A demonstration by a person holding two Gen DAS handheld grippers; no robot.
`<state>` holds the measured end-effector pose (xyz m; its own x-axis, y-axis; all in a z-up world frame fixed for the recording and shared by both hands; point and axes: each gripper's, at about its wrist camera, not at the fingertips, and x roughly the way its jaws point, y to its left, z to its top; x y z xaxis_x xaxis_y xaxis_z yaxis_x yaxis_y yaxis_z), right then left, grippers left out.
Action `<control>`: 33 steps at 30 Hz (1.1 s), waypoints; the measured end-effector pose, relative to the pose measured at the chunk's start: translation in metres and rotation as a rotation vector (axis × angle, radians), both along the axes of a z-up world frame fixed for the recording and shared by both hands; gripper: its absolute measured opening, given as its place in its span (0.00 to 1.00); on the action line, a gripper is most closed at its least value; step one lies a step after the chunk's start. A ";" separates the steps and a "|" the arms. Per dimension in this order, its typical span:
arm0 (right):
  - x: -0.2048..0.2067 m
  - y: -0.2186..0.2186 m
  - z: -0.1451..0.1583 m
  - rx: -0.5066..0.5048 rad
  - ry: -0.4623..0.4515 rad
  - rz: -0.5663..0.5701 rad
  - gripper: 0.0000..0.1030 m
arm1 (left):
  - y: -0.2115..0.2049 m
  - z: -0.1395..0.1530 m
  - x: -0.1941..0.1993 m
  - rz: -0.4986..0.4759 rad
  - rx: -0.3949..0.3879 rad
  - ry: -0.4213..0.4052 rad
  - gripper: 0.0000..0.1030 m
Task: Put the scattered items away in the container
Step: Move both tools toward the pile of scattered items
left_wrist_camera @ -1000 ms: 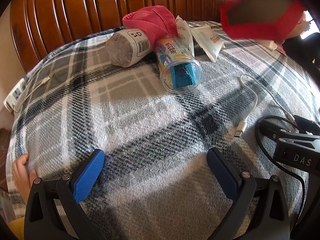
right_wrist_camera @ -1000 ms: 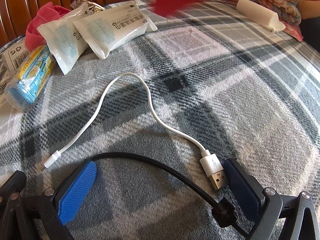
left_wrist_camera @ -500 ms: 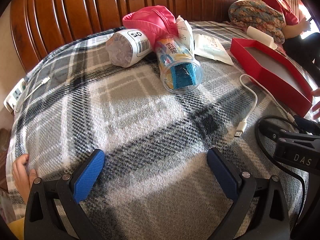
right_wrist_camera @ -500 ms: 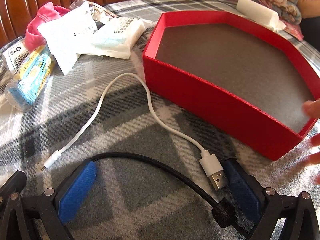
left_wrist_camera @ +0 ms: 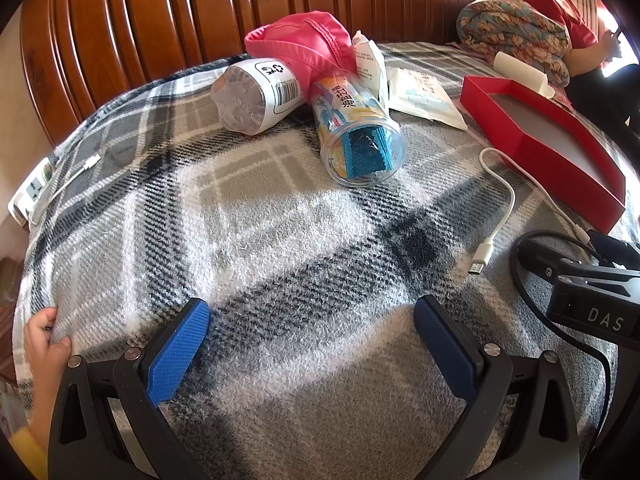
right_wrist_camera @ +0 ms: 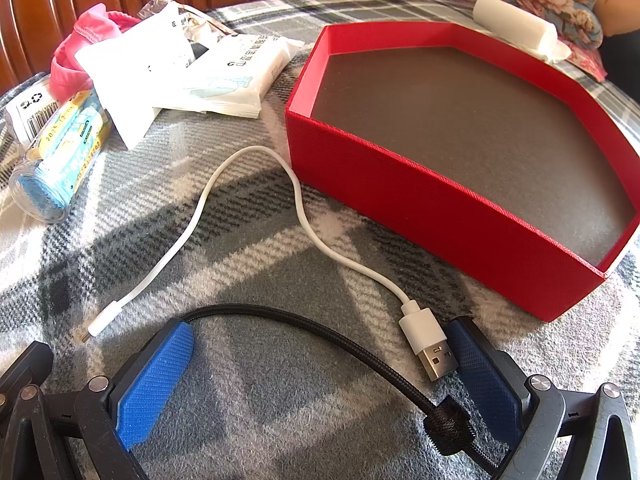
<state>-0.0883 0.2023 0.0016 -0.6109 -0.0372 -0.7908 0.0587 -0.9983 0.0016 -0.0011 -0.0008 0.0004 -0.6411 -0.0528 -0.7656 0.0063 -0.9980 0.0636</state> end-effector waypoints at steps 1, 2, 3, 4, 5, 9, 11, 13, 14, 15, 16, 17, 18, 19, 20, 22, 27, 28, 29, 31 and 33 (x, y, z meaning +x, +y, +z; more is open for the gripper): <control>0.000 0.000 0.000 0.000 0.000 0.000 1.00 | 0.000 0.000 0.000 0.000 0.000 0.000 1.00; 0.000 0.000 0.000 0.000 0.000 0.000 1.00 | 0.000 0.000 0.000 0.000 0.000 0.000 1.00; 0.000 0.000 0.000 0.000 0.000 0.000 1.00 | 0.000 0.000 0.000 0.000 0.000 0.000 1.00; 0.000 0.000 0.000 0.000 0.000 0.000 1.00 | 0.000 0.000 0.000 0.000 0.000 -0.001 1.00; 0.000 0.000 0.000 0.000 0.000 0.000 1.00 | 0.000 0.000 0.000 0.000 0.000 -0.001 1.00; 0.000 0.000 0.000 -0.001 0.000 0.000 1.00 | 0.000 0.000 0.000 0.000 0.000 -0.003 1.00; 0.000 0.000 0.000 0.000 0.000 0.000 1.00 | 0.000 0.000 0.000 0.000 0.001 -0.002 1.00; 0.000 0.000 0.000 0.000 0.000 0.000 1.00 | 0.001 0.000 -0.001 0.002 -0.001 -0.004 1.00; -0.001 -0.001 0.000 0.003 -0.004 -0.001 1.00 | 0.001 0.000 -0.001 0.002 -0.005 -0.004 1.00; -0.001 -0.002 -0.001 0.011 -0.007 -0.001 1.00 | 0.001 0.000 -0.001 0.002 -0.007 -0.004 1.00; -0.003 -0.003 -0.001 0.018 -0.008 -0.001 1.00 | 0.002 0.000 -0.001 0.002 -0.006 -0.004 1.00; -0.003 -0.004 -0.001 0.019 -0.007 -0.001 1.00 | 0.002 0.000 -0.001 0.003 -0.004 -0.005 1.00; -0.003 -0.004 0.000 0.016 -0.007 -0.001 1.00 | 0.002 0.000 -0.001 0.008 -0.011 -0.006 1.00; -0.003 -0.005 0.000 0.014 -0.007 -0.001 1.00 | 0.003 -0.001 -0.001 0.013 -0.025 -0.004 1.00; -0.002 -0.007 0.000 0.015 -0.006 -0.002 1.00 | 0.004 -0.001 0.001 0.017 -0.041 0.001 1.00; -0.001 -0.004 -0.001 0.009 -0.004 -0.002 1.00 | 0.008 0.000 0.004 0.019 -0.077 0.016 1.00; -0.001 0.004 0.001 -0.021 0.007 -0.001 1.00 | -0.005 0.003 0.009 0.024 -0.023 0.011 1.00; -0.001 0.007 0.002 -0.036 0.010 0.000 1.00 | -0.008 0.004 0.010 0.033 -0.012 0.011 1.00; -0.001 0.008 0.003 -0.047 0.013 0.000 1.00 | -0.012 0.005 0.013 0.044 -0.009 0.015 1.00; 0.001 0.011 0.006 -0.065 0.024 -0.002 1.00 | -0.019 0.008 0.019 0.061 -0.008 0.030 1.00; 0.005 0.012 0.011 -0.089 0.044 -0.007 1.00 | -0.026 0.010 0.023 0.082 -0.025 0.048 1.00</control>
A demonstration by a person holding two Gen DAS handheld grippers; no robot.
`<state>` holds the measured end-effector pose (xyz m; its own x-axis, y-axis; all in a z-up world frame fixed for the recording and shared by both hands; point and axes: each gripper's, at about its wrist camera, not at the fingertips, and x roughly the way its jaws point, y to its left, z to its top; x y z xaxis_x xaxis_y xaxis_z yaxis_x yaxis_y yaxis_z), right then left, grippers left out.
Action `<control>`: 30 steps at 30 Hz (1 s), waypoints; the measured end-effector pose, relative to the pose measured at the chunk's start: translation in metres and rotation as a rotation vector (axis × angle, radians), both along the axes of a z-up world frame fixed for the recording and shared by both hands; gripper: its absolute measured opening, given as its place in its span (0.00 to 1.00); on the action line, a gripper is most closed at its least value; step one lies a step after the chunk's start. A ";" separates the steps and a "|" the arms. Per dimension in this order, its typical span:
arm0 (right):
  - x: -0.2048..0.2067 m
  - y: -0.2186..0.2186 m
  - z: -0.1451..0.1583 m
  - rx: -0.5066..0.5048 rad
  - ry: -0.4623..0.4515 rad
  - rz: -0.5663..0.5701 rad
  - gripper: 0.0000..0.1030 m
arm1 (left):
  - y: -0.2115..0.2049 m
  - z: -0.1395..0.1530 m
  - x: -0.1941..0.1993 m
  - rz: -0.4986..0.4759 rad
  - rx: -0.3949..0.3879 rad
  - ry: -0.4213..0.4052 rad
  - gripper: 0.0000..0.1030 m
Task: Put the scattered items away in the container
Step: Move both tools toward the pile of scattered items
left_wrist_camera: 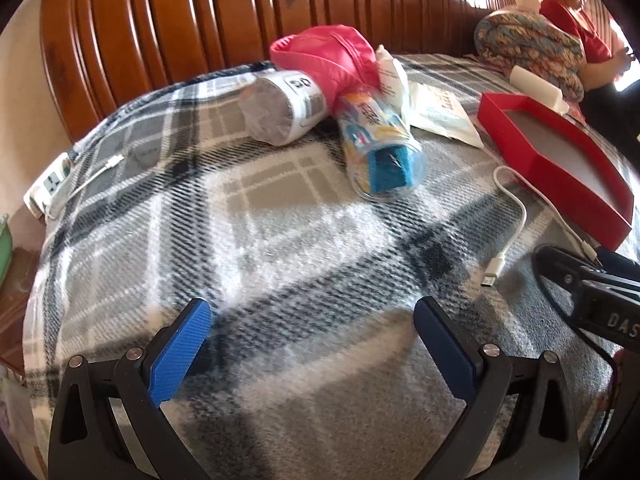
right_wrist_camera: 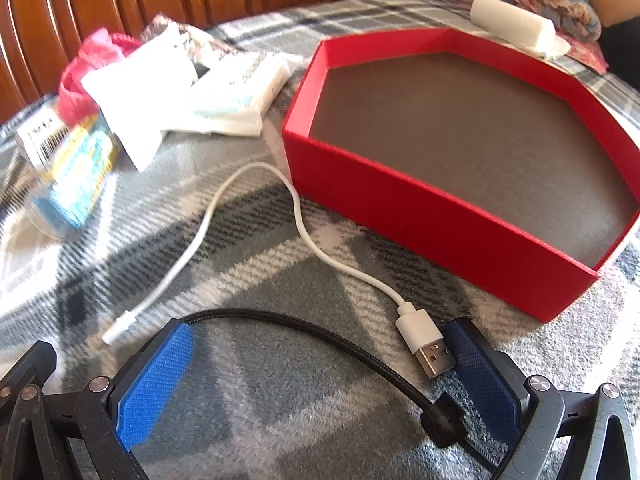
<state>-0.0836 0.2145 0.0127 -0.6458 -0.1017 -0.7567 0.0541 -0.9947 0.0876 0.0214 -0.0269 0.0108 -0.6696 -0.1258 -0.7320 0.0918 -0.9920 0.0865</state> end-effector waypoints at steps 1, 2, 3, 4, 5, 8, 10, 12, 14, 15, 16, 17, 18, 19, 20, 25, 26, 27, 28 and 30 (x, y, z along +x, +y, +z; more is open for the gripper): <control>0.002 0.000 0.004 -0.010 0.015 -0.002 1.00 | -0.003 0.000 0.000 0.016 -0.014 0.000 1.00; 0.004 -0.002 0.010 -0.018 0.037 0.003 1.00 | -0.006 -0.001 -0.002 0.023 -0.013 -0.010 1.00; 0.007 -0.004 0.016 -0.026 0.061 0.012 1.00 | -0.010 -0.004 -0.005 0.022 0.012 -0.029 1.00; 0.009 -0.006 0.024 -0.033 0.090 0.022 1.00 | -0.014 -0.006 -0.008 0.021 0.040 -0.038 1.00; 0.013 -0.011 0.035 -0.030 0.128 0.037 1.00 | -0.017 -0.005 -0.009 0.019 0.059 -0.037 1.00; 0.019 -0.027 0.059 0.009 0.197 0.109 1.00 | -0.020 -0.004 -0.005 0.019 0.054 -0.030 1.00; 0.019 -0.038 0.071 0.010 0.218 0.163 1.00 | -0.021 -0.004 -0.003 0.019 0.051 -0.030 1.00; 0.014 -0.042 0.078 -0.034 0.216 0.204 1.00 | -0.023 -0.003 -0.001 0.019 0.055 -0.033 1.00; 0.004 -0.042 0.081 -0.100 0.195 0.220 1.00 | -0.026 -0.001 0.004 0.018 0.040 -0.028 1.00; -0.004 -0.038 0.080 -0.138 0.173 0.211 1.00 | -0.027 0.001 0.008 0.011 0.016 -0.013 1.00; -0.010 -0.035 0.079 -0.168 0.155 0.197 1.00 | -0.024 0.007 0.012 0.003 -0.018 0.012 1.00; -0.016 -0.031 0.078 -0.197 0.140 0.174 1.00 | -0.022 0.014 0.016 -0.002 -0.053 0.046 1.00; -0.022 -0.024 0.078 -0.223 0.131 0.149 1.00 | -0.022 0.023 0.022 -0.002 -0.088 0.094 1.00; -0.027 -0.018 0.077 -0.244 0.130 0.124 1.00 | -0.022 0.032 0.027 0.000 -0.108 0.139 1.00; -0.033 -0.012 0.077 -0.262 0.130 0.096 1.00 | -0.023 0.041 0.029 -0.008 -0.108 0.175 1.00; -0.050 0.019 0.072 -0.294 0.091 -0.032 1.00 | -0.019 0.094 0.005 -0.117 0.010 0.293 1.00; -0.047 0.027 0.070 -0.296 0.094 -0.044 1.00 | -0.012 0.102 -0.008 -0.142 0.037 0.303 1.00; -0.045 0.032 0.069 -0.295 0.095 -0.051 1.00 | -0.006 0.108 -0.020 -0.171 0.068 0.309 1.00; -0.043 0.039 0.068 -0.298 0.097 -0.065 1.00 | -0.003 0.113 -0.029 -0.194 0.094 0.311 1.00; -0.044 0.050 0.067 -0.316 0.092 -0.100 1.00 | 0.012 0.117 -0.054 -0.225 0.124 0.300 1.00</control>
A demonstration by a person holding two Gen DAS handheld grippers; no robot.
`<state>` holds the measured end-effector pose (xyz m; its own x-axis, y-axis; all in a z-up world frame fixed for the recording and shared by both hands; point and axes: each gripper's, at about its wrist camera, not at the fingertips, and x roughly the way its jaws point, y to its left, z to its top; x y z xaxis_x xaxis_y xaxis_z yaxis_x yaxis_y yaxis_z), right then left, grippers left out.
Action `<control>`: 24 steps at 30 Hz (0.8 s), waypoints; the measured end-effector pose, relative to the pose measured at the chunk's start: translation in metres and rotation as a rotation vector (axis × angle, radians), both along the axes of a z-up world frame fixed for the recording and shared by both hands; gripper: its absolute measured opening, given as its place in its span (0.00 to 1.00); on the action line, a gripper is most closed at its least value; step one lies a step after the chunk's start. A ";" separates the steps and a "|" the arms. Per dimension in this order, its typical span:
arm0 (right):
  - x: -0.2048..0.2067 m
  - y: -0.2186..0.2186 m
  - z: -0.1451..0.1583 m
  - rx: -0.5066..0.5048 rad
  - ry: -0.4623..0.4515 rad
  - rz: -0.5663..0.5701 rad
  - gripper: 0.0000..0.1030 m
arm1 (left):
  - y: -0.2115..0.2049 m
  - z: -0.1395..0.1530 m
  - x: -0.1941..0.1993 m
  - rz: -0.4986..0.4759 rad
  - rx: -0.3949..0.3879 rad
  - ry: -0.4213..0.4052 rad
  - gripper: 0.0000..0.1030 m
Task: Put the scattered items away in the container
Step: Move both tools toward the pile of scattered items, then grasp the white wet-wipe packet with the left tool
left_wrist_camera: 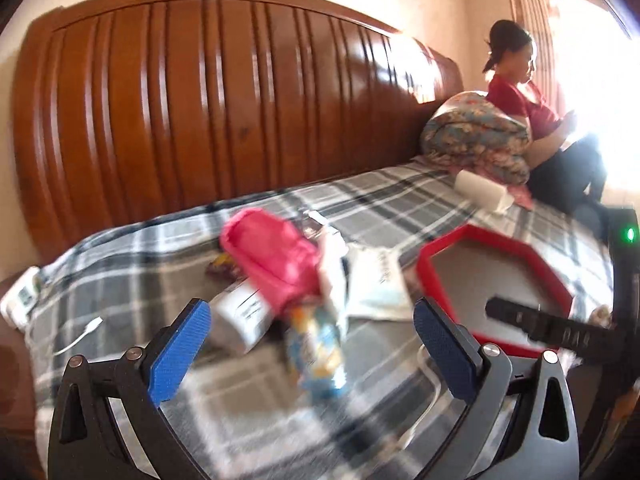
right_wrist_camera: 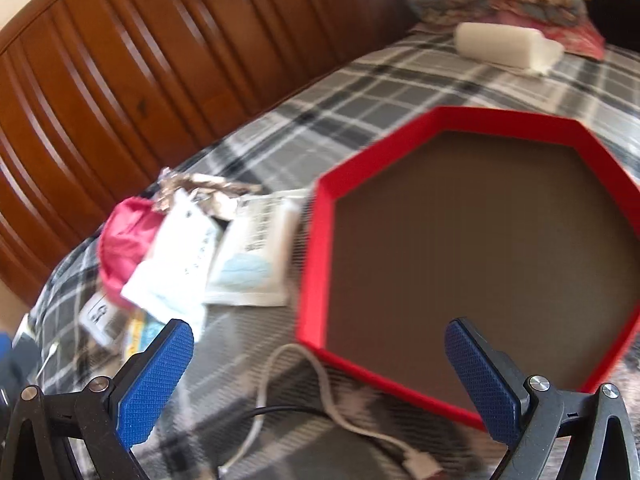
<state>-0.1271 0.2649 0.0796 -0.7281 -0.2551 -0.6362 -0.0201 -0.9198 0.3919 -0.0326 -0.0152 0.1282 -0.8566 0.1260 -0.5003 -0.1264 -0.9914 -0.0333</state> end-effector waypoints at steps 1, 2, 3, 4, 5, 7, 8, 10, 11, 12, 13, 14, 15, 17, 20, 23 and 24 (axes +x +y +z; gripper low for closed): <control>-0.002 0.005 0.000 -0.016 -0.005 -0.014 1.00 | 0.009 0.001 -0.012 -0.009 0.005 -0.007 1.00; -0.003 0.010 0.002 -0.034 -0.003 -0.025 1.00 | 0.015 -0.001 -0.022 -0.016 0.008 -0.018 1.00; -0.003 0.014 0.003 -0.045 0.004 -0.037 1.00 | 0.024 -0.003 -0.035 -0.020 0.009 -0.030 1.00; -0.003 0.016 0.005 -0.045 0.012 -0.051 1.00 | 0.032 -0.004 -0.047 -0.021 0.008 -0.040 1.00; -0.002 0.019 0.007 -0.031 0.026 -0.072 1.00 | 0.038 -0.005 -0.059 -0.018 0.007 -0.049 1.00; -0.001 0.021 0.008 0.003 0.051 -0.094 1.00 | 0.052 -0.010 -0.090 0.006 0.013 -0.059 1.00; -0.002 0.022 0.008 0.011 0.062 -0.099 1.00 | 0.059 -0.013 -0.104 0.018 0.016 -0.065 1.00; -0.006 0.025 0.004 0.002 0.054 -0.101 1.00 | 0.078 -0.021 -0.136 0.020 0.006 -0.080 1.00; -0.009 0.026 0.001 -0.005 0.033 -0.100 1.00 | 0.086 -0.027 -0.147 0.023 -0.017 -0.087 1.00; -0.011 0.028 -0.003 -0.016 0.007 -0.102 1.00 | 0.093 -0.035 -0.160 0.047 -0.059 -0.104 1.00; -0.013 0.030 -0.006 -0.032 -0.017 -0.107 1.00 | 0.098 -0.044 -0.173 0.098 -0.104 -0.135 1.00; -0.014 0.033 -0.009 -0.056 -0.031 -0.117 1.00 | 0.096 -0.053 -0.186 0.165 -0.121 -0.176 0.98; -0.013 0.036 -0.012 -0.082 -0.036 -0.128 1.00 | 0.089 -0.060 -0.193 0.206 -0.102 -0.206 0.97; -0.013 0.041 -0.014 -0.124 -0.036 -0.139 1.00 | 0.074 -0.067 -0.196 0.236 -0.037 -0.218 0.91; -0.014 0.045 -0.015 -0.140 -0.035 -0.149 1.00 | 0.061 -0.068 -0.192 0.224 -0.019 -0.167 0.87; -0.014 0.044 -0.018 -0.147 -0.057 -0.154 1.00 | 0.072 -0.073 -0.196 0.206 -0.175 -0.195 0.70; -0.014 0.043 -0.019 -0.153 -0.066 -0.154 1.00 | 0.077 -0.076 -0.197 0.203 -0.240 -0.198 0.62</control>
<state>-0.1415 0.3078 0.0606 -0.7237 -0.2420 -0.6463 -0.1857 -0.8337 0.5201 -0.2300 0.0617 0.0525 -0.7359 -0.1775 -0.6534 0.0588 -0.9781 0.1995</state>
